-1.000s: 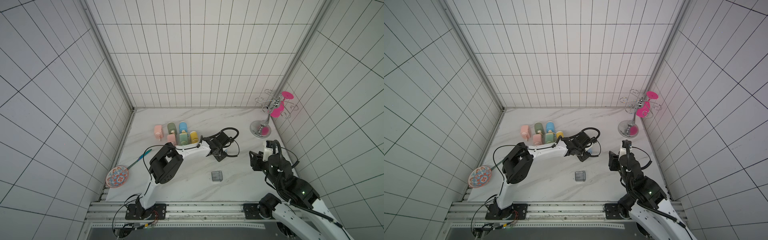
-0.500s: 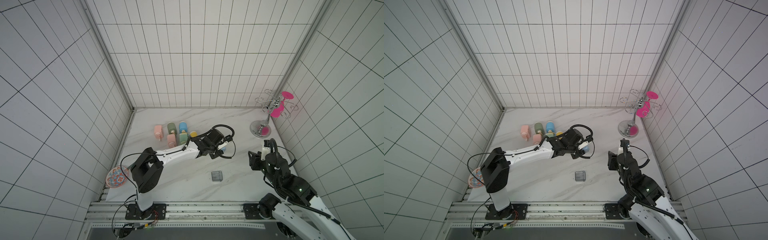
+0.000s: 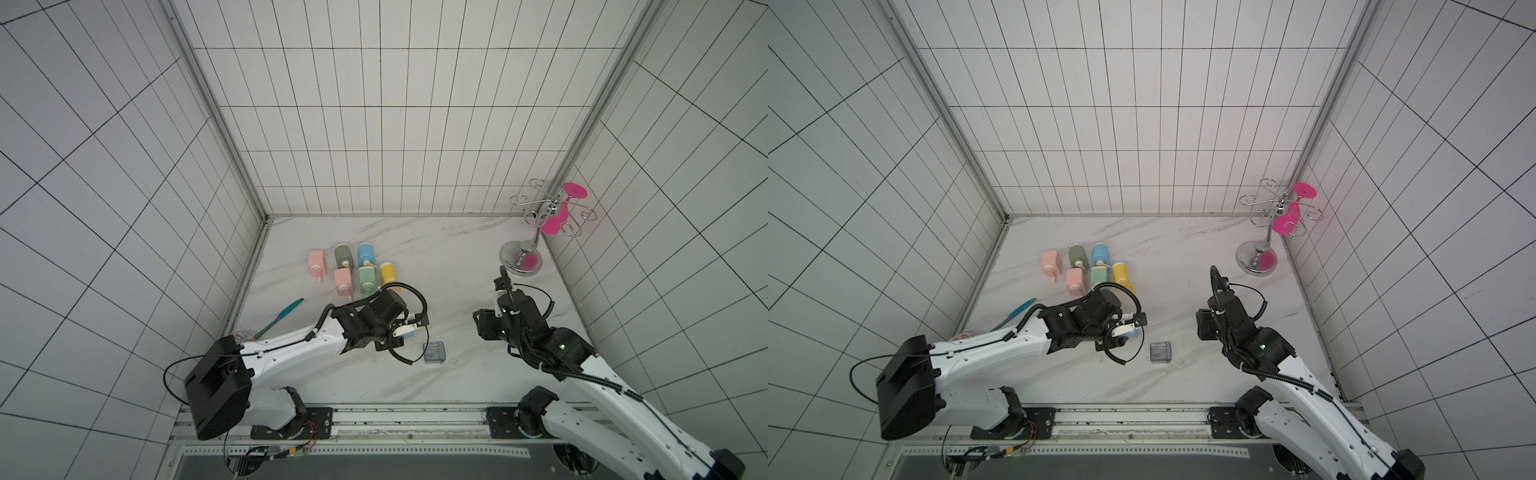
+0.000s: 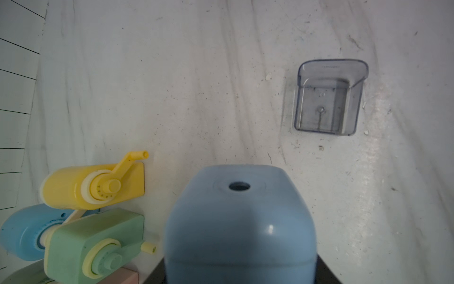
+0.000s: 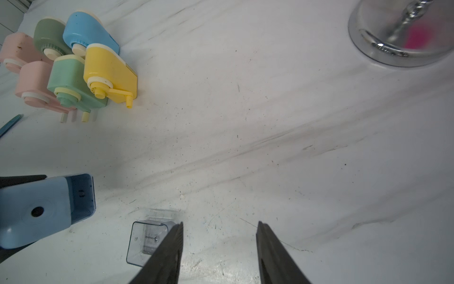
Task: Put the tray back into the pencil sharpener
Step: Pick up the pencil sharpener from the center of the board, then close the container of the pencil sharpener.
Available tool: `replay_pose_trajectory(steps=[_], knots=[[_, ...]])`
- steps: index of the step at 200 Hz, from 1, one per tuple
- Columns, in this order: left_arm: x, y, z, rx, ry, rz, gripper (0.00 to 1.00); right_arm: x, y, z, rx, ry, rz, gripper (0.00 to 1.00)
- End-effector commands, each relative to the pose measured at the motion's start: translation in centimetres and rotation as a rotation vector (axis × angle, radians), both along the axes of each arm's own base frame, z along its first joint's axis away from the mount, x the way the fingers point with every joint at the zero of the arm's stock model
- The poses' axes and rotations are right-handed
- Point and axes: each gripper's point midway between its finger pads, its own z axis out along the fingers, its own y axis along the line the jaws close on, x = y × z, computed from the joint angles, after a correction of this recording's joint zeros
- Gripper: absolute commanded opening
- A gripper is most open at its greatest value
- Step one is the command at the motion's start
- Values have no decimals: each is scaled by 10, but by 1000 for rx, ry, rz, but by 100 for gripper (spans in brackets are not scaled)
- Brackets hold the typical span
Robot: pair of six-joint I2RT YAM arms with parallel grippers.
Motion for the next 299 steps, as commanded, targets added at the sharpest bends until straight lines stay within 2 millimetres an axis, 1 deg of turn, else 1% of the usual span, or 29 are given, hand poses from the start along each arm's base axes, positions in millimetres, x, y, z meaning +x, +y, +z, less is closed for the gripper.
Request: replay_pose_trajectory(steps=[1,16,35,57,75,92,109,137,165,215,248,271,299], knots=[[-5,-6,9,-43,-25,-37,5,-4,23,-6,139,67,34,49],[-17,-7,-3,-12,-3,-70,5,-8,38,-16,209,122,69,47],[-29,-10,-17,18,23,-105,4,-13,54,-29,275,182,103,49],[-29,-17,-19,8,51,-89,4,-17,63,-44,311,252,113,45],[-34,-22,-21,1,88,-108,4,-21,69,-56,342,290,117,41],[-39,-23,-26,19,129,-128,4,-24,72,-66,362,317,116,39],[-40,-25,-31,48,162,-128,5,-28,74,-74,370,341,118,37],[-39,-32,-35,55,199,-116,6,-34,79,-85,368,365,125,34],[-40,-38,-39,54,232,-114,6,-35,82,-92,386,374,122,31],[-41,-44,-50,76,288,-119,6,-41,85,-107,412,413,127,30],[-39,-48,-51,77,289,-117,7,-47,88,-117,435,449,131,31],[-37,-49,-53,89,288,-116,7,-50,92,-121,460,466,143,31],[-38,-48,-58,116,300,-122,7,-50,97,-122,483,466,165,31]])
